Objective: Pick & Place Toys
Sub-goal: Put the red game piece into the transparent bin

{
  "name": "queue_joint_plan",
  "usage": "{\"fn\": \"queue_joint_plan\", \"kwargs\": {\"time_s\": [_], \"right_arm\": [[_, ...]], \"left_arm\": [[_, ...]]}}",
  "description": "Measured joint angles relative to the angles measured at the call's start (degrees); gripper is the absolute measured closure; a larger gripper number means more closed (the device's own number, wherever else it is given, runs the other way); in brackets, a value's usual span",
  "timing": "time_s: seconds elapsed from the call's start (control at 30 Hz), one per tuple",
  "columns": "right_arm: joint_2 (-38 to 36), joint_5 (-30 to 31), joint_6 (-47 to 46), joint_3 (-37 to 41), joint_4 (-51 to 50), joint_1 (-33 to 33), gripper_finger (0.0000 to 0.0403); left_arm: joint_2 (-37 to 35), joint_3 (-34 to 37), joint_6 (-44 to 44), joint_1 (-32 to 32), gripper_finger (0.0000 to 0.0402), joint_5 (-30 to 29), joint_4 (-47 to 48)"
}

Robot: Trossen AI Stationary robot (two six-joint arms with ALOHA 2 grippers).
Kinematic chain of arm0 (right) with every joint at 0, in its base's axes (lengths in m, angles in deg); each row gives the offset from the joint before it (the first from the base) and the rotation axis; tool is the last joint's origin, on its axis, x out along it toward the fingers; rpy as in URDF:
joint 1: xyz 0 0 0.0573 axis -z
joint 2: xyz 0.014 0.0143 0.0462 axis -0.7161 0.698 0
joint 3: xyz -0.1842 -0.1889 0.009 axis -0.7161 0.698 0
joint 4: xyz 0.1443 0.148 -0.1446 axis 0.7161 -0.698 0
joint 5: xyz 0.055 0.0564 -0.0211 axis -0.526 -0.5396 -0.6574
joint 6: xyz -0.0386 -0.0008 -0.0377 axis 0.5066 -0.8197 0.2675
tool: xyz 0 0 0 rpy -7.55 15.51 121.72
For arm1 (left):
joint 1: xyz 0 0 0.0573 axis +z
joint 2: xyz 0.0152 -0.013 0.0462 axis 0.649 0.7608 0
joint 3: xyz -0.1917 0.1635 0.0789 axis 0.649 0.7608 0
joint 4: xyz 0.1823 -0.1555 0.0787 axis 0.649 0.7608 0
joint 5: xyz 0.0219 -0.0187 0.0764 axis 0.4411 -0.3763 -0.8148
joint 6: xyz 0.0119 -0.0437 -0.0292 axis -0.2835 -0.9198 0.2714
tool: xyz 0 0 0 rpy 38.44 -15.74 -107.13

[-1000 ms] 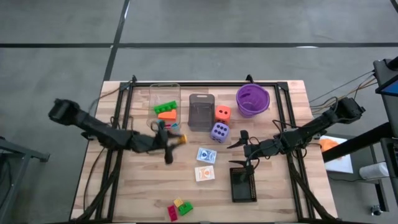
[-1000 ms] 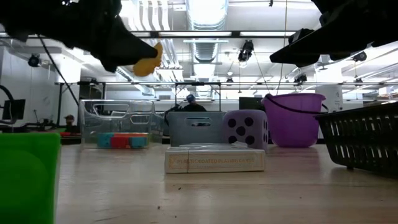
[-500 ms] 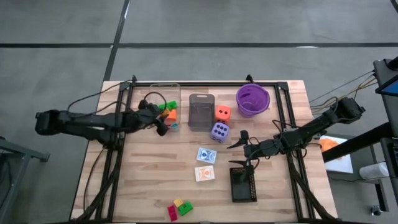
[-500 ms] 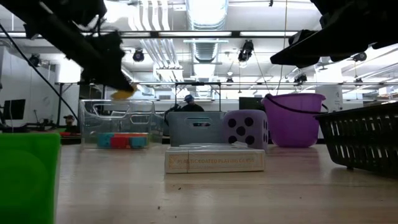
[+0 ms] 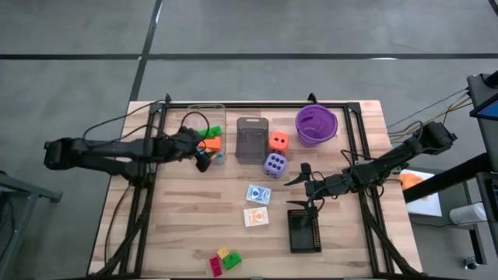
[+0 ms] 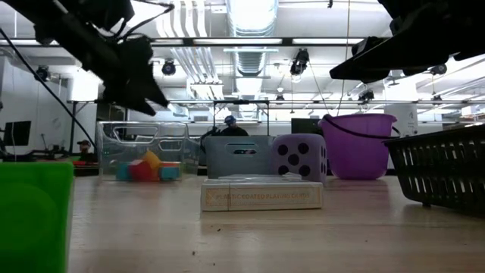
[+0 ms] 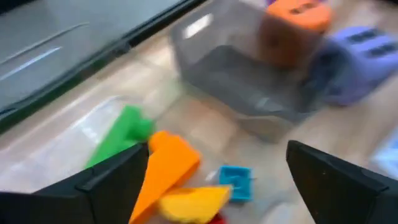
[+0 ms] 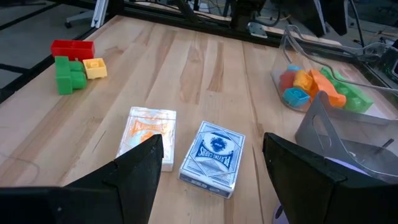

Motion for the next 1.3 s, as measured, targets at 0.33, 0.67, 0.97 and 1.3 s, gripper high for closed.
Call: {"fn": "queue_joint_plan", "kwargs": {"time_s": [0.33,0.67,0.97,1.3], "right_arm": [[0.00,-0.01,-0.06,0.02,0.00,-0.01,0.0128],[0.00,0.02,-0.10,0.04,-0.12,0.01,0.0128],[0.00,0.02,-0.19,0.04,-0.07,0.01,0.0128],[0.00,0.01,-3.29,0.04,-0.11,0.00,0.0128]], "left_arm": [[0.77,-2.98,2.56,-9.28,0.0104,18.02,-3.53],[11.72,-2.98,2.85,-38.67,0.0116,13.31,-12.89],[28.18,-11.30,9.30,-55.54,0.0116,5.32,-13.41],[47.08,-39.03,23.75,-56.31,0.0116,6.81,20.43]]}}
